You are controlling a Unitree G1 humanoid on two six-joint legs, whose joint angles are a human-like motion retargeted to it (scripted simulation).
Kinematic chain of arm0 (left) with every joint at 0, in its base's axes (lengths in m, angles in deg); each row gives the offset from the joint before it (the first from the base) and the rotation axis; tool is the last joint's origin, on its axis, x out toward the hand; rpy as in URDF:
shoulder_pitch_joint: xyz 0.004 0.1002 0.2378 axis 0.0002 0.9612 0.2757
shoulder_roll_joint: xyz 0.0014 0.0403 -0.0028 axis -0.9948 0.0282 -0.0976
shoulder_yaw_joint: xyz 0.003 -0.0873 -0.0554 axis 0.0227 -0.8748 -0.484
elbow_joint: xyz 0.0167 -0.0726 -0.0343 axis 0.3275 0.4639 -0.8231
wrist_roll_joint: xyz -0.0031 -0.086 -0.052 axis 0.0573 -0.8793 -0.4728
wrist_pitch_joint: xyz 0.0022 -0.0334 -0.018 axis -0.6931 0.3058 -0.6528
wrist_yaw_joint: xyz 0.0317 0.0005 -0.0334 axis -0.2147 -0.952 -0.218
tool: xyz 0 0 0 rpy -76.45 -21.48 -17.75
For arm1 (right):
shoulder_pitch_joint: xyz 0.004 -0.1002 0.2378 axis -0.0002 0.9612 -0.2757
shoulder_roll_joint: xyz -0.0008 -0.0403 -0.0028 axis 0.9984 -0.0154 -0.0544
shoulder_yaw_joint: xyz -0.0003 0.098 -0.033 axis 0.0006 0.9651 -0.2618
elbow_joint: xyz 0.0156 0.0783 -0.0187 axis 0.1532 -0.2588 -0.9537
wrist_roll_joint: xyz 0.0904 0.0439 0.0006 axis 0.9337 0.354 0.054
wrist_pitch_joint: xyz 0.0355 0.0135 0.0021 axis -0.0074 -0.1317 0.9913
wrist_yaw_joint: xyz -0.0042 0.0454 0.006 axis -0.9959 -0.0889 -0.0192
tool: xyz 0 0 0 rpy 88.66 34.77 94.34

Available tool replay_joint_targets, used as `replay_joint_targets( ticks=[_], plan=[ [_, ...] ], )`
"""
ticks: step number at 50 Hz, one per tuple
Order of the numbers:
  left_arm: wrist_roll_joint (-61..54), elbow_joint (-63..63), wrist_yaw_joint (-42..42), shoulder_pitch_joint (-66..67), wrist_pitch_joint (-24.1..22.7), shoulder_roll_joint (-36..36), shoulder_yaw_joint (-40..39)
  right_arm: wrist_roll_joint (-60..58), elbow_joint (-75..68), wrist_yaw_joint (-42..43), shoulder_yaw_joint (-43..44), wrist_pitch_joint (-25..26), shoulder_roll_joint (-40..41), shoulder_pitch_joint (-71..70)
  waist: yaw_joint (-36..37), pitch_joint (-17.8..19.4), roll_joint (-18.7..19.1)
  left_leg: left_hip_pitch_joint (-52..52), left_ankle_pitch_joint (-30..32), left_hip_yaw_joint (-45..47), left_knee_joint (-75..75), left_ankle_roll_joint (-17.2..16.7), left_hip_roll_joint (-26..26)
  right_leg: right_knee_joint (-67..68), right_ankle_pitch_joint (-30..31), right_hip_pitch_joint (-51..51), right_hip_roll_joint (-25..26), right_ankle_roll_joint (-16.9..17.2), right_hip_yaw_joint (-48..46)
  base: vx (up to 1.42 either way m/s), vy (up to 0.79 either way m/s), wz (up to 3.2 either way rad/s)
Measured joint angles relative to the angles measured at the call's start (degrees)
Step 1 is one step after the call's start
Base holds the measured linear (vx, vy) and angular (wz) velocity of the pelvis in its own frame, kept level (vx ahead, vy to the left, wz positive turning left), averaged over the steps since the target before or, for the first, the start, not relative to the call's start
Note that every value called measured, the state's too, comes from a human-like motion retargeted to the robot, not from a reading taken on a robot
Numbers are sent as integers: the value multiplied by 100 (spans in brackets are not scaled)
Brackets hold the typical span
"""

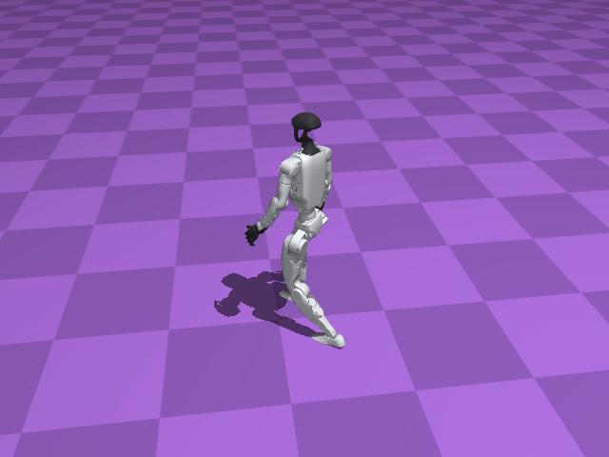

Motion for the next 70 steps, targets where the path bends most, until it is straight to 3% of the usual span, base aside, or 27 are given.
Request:
replay_joint_targets(
  ticks=[2, 5, 7, 10, 15, 21, 28, 35, 37, 40, 42, 49, 54, 59, 66, 70],
  plan=[
    [65, -220, -125, -189, -53, -76, 17, 12, 129, 14, 47, -40, 32, -150, -66, -9, -294, 71, 4, 173, -830, 246, -414, -233, 279, -167, -384, 212, 132, -39, 10, 17],
    [152, -394, -258, -233, -140, -116, 49, 10, 343, 24, 24, -126, 98, -182, -87, 179, -388, -45, -257, 375, -883, 383, -483, -44, 638, -374, -501, 487, 224, -42, 7, -1],
    [218, -439, -319, -341, -145, -199, -6, -8, 504, 4, 17, -144, 144, -327, -153, 57, -639, -100, 142, 441, -1730, 522, -826, -567, 1107, -472, -802, 663, 304, -36, 7, 3],
    [313, -408, -386, -232, -159, -231, -12, -67, 673, -2, -53, -221, 185, -330, -138, 174, -709, -307, 174, 605, -1628, 504, -783, -366, 1048, -623, -837, 715, 247, -38, 2, -21],
    [405, -116, -396, 30, -102, -236, -95, -161, 748, -28, -159, -274, 193, -380, -175, 201, -863, -651, 363, 701, -1577, 477, -788, 599, 109, -740, -1055, 504, 38, -30, -1, -5],
    [327, 337, -259, 482, -32, -158, -284, -104, 658, -79, -165, -314, 144, -347, -234, 250, -1242, -778, 430, 729, -1341, 450, -1092, 2868, -1317, -405, -1812, 128, -109, -23, -5, 13],
    [278, 626, -18, 971, -4, -179, -574, 39, 638, -130, 64, -409, 156, -282, -46, 296, -1750, -556, 684, 873, -1616, 518, -1400, 3412, -1978, 841, -2531, 146, -179, -16, -9, -7],
    [276, 642, 32, 1410, -43, -257, -905, 182, 738, -129, 217, -477, 256, -229, 280, 333, -1757, -759, 564, 1091, -1009, 404, -875, 2006, -2415, 1859, -2040, 162, -361, -12, -17, -44],
    [260, 610, 29, 1443, -56, -285, -1006, 200, 778, -134, 237, -491, 266, -285, 387, 319, -1479, -1015, 401, 1059, -545, 304, -363, 1300, -2365, 2104, -1505, 5, -496, -10, -21, -59],
    [200, 535, -6, 1556, -98, -238, -1080, 216, 826, -109, 233, -525, 262, -249, 441, 429, -1370, -1294, 382, 1034, 187, 197, -11, 1170, -2497, 2189, -1254, -109, -501, -12, -21, -47],
    [130, 452, -17, 1521, -108, -210, -1130, 232, 815, -103, 255, -538, 221, -319, 555, 434, -954, -1702, 399, 832, 837, 46, 631, 425, -2154, 2400, -586, -271, -523, -9, -18, -60],
    [-142, 58, -154, 1515, -220, -56, -1135, 171, 645, 47, 269, -540, 69, -199, 645, 689, -517, -2301, 285, 377, 2473, 150, 1244, 351, -2052, 2484, -3, -497, -358, -8, -12, -37],
    [-347, -431, -373, 1348, -312, -12, -1112, 75, 465, 177, 382, -490, -37, -119, 644, 715, -196, -2231, 191, 92, 2858, 144, 1322, -165, -1751, 2680, 300, -555, -245, -3, -3, -31],
    [-521, -1271, -717, 1128, -451, -67, -1080, -12, 389, 308, 538, -427, -79, 26, 501, 717, -48, -1501, -73, 214, 2053, 122, 1131, -509, -1573, 2894, 268, -459, -187, -2, 5, -16],
    [-497, -3013, -1258, 630, -767, -331, -1044, -60, 376, 366, 612, -369, -54, 207, 195, 696, -149, -432, -673, 706, 194, 288, 494, -68, -1720, 2785, -315, -180, -256, -4, 14, 11],
    [-469, -4020, -1633, 146, -992, -522, -1123, -99, 393, 370, 552, -348, -53, 254, 63, 717, -323, -83, -647, 878, -538, 330, 36, 590, -1883, 2507, -782, -15, -234, -6, 17, 22]
  ],
)
